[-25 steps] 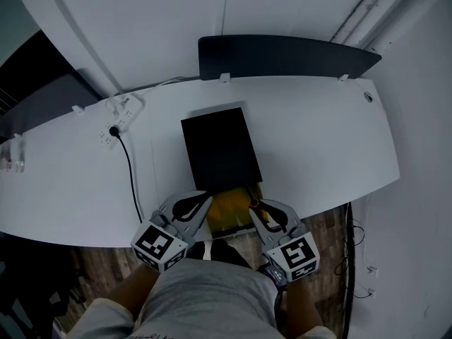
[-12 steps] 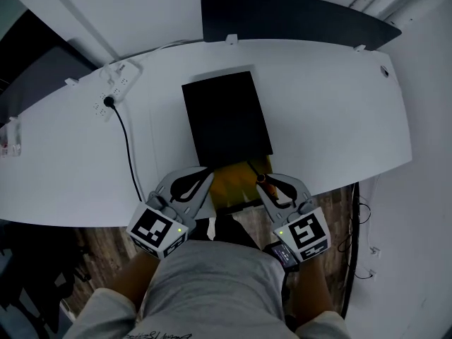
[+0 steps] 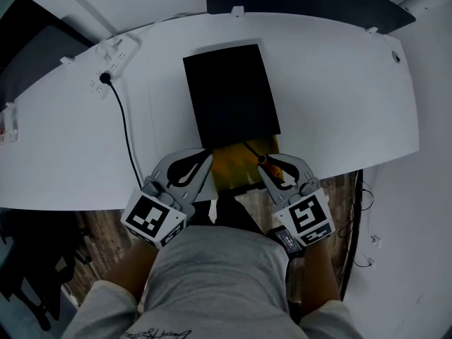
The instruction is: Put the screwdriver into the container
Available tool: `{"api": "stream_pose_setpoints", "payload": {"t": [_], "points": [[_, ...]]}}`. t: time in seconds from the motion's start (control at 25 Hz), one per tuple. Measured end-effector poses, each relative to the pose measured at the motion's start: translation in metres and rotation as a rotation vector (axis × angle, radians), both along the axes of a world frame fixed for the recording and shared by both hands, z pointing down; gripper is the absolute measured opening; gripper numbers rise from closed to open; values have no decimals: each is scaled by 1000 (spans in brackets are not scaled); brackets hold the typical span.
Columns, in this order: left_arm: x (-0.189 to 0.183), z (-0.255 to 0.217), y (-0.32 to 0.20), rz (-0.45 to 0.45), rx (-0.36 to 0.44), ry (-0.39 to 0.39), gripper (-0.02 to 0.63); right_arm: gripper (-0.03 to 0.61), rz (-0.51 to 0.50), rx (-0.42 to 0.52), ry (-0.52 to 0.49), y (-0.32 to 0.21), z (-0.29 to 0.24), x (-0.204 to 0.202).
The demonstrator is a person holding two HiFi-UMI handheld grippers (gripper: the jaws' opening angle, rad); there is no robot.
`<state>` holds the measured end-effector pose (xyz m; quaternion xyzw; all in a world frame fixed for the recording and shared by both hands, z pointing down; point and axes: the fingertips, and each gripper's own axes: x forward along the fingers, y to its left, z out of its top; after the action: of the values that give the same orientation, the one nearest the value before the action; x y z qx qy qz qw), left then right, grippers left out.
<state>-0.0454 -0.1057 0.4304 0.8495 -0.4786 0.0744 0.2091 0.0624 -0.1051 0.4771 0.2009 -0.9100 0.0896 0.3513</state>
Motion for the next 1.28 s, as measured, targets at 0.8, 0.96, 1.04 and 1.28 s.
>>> {"api": "stream_pose_setpoints", "payload": {"t": [0.8,0.96,1.04,1.28], "points": [[-17,15,5,-46,-21,-6,0,86,-138,-27,142,8,46,-9],[-15,17,8,-45,-27,-3,0,86,-174,-25,188,9,58,-10],[-15,19,10,-44,-30,-2,0,86,-197,-23,219,11,65,-10],[-21,24,13,-58,-44,-1,0,86,-246,-21,285,12,82,-12]]}}
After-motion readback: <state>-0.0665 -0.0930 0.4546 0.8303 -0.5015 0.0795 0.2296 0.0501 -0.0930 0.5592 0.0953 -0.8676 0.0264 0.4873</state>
